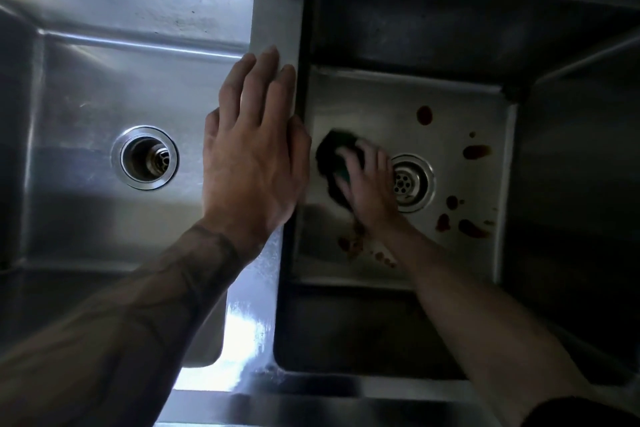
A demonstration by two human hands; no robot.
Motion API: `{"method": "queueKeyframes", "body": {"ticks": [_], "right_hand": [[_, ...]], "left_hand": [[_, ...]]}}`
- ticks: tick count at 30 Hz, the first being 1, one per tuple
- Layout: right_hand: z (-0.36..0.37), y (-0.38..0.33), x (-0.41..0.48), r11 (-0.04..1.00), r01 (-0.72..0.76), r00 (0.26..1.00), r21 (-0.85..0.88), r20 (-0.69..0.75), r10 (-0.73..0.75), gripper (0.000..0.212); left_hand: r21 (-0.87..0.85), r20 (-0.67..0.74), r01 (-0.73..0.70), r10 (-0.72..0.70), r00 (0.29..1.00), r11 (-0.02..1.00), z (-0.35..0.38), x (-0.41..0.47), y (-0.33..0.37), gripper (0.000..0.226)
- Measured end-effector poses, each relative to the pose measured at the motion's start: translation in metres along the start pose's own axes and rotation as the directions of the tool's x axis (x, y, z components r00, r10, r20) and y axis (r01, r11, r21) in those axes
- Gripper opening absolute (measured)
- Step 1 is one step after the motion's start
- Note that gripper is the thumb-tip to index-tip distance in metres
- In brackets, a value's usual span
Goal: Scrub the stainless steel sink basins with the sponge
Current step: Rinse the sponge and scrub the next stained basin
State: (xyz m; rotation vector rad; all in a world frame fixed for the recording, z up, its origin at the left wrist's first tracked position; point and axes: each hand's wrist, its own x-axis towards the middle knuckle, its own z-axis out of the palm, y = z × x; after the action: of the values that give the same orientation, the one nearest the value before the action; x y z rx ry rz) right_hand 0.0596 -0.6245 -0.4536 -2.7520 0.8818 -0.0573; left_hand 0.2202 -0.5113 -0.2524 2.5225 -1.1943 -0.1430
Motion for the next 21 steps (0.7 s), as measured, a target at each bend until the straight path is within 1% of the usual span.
{"method": "queueKeyframes", "body": {"ticks": [1, 2, 3, 4, 5, 6, 7, 8, 9, 10, 11, 12, 13, 14, 15, 16, 17, 18, 19, 20, 21], "right_hand": [[0.003, -0.011, 0.016, 0.986, -0.165, 0.984, 0.012, -0.063, 0.166, 0.054], [0.006, -0.026, 0.023, 0.968, -0.249, 0.962, 0.044, -0.1, 0.252, 0.054], [0.01, -0.041, 0.02, 0.964, -0.255, 0.957, 0.073, -0.123, 0.263, 0.052], [0.015, -0.051, 0.009, 0.98, -0.183, 0.972, 0.076, -0.133, 0.192, 0.051], [0.017, -0.055, -0.009, 0.996, -0.06, 0.99, 0.067, -0.125, 0.068, 0.05], [0.015, -0.05, -0.029, 0.995, 0.067, 0.995, 0.076, -0.084, -0.061, 0.051], [0.009, -0.036, -0.043, 0.98, 0.175, 0.985, 0.092, -0.023, -0.174, 0.052], [0.003, -0.019, -0.048, 0.966, 0.239, 0.97, 0.095, 0.024, -0.242, 0.054], [-0.003, -0.003, -0.043, 0.968, 0.239, 0.969, 0.082, 0.043, -0.243, 0.055], [-0.007, 0.008, -0.033, 0.982, 0.177, 0.982, 0.069, 0.048, -0.18, 0.054], [-0.009, 0.013, -0.019, 0.997, 0.062, 0.998, 0.05, 0.025, -0.063, 0.052], [-0.008, 0.012, -0.002, 0.994, -0.095, 0.995, 0.046, -0.014, 0.096, 0.05], [-0.006, 0.004, 0.009, 0.968, -0.238, 0.969, 0.075, -0.053, 0.243, 0.049], [-0.004, -0.01, 0.014, 0.938, -0.327, 0.939, 0.111, -0.072, 0.336, 0.049], [-0.003, -0.023, 0.012, 0.932, -0.339, 0.933, 0.13, -0.079, 0.35, 0.051], [0.0, -0.032, 0.003, 0.955, -0.269, 0.959, 0.122, -0.053, 0.277, 0.054], [0.001, -0.036, -0.012, 0.99, -0.107, 0.994, 0.096, -0.011, 0.109, 0.058], [0.001, -0.033, -0.031, 0.992, 0.103, 0.994, 0.073, 0.035, -0.105, 0.061], [-0.001, -0.023, -0.045, 0.957, 0.285, 0.954, 0.061, 0.082, -0.289, 0.061], [-0.004, -0.009, -0.052, 0.923, 0.381, 0.916, 0.051, 0.112, -0.384, 0.058], [-0.006, 0.003, -0.053, 0.924, 0.38, 0.919, 0.038, 0.102, -0.382, 0.056]], "left_hand": [[-0.001, -0.003, 0.002, -0.002, 1.0, 1.0, 0.001, 0.0, 0.0, 0.048], [-0.001, -0.001, 0.005, -0.005, 1.0, 1.0, 0.0, 0.0, 0.0, 0.048], [-0.004, 0.008, 0.007, -0.007, 1.0, 1.0, 0.0, 0.0, 0.001, 0.048], [-0.005, 0.018, 0.006, -0.006, 1.0, 1.0, -0.001, 0.0, 0.002, 0.049], [-0.002, 0.027, 0.005, -0.005, 1.0, 1.0, -0.002, 0.0, 0.002, 0.05], [0.001, 0.035, 0.004, -0.004, 0.999, 1.0, -0.003, 0.0, 0.002, 0.051], [0.003, 0.04, 0.003, -0.003, 0.999, 1.0, -0.004, 0.0, 0.002, 0.052], [0.0, 0.044, 0.004, -0.004, 0.999, 1.0, -0.005, 0.0, 0.002, 0.052], [-0.003, 0.043, 0.005, -0.005, 0.999, 1.0, -0.005, 0.001, 0.002, 0.052], [-0.006, 0.041, 0.004, -0.004, 0.999, 1.0, -0.005, 0.001, 0.002, 0.051], [-0.011, 0.04, 0.001, 0.0, 0.999, 1.0, -0.005, 0.0, 0.002, 0.051], [-0.014, 0.038, -0.002, 0.002, 0.999, 1.0, -0.004, 0.001, 0.002, 0.05], [-0.012, 0.036, -0.002, 0.002, 0.999, 1.0, -0.004, 0.001, 0.001, 0.05], [-0.011, 0.038, -0.001, 0.002, 0.999, 1.0, -0.004, 0.001, 0.001, 0.05], [-0.008, 0.041, -0.001, 0.001, 0.999, 1.0, -0.005, 0.001, 0.002, 0.051], [-0.003, 0.046, 0.0, 0.0, 0.999, 1.0, -0.005, 0.001, 0.002, 0.051], [0.001, 0.054, 0.003, -0.003, 0.999, 1.0, -0.006, 0.001, 0.003, 0.052], [0.001, 0.058, 0.007, -0.007, 0.998, 1.0, -0.006, 0.001, 0.003, 0.052], [-0.002, 0.057, 0.011, -0.01, 0.998, 1.0, -0.007, 0.001, 0.003, 0.052], [-0.008, 0.056, 0.009, -0.009, 0.998, 1.0, -0.007, 0.001, 0.003, 0.052], [-0.016, 0.058, 0.006, -0.005, 0.998, 1.0, -0.007, 0.001, 0.003, 0.051]]}}
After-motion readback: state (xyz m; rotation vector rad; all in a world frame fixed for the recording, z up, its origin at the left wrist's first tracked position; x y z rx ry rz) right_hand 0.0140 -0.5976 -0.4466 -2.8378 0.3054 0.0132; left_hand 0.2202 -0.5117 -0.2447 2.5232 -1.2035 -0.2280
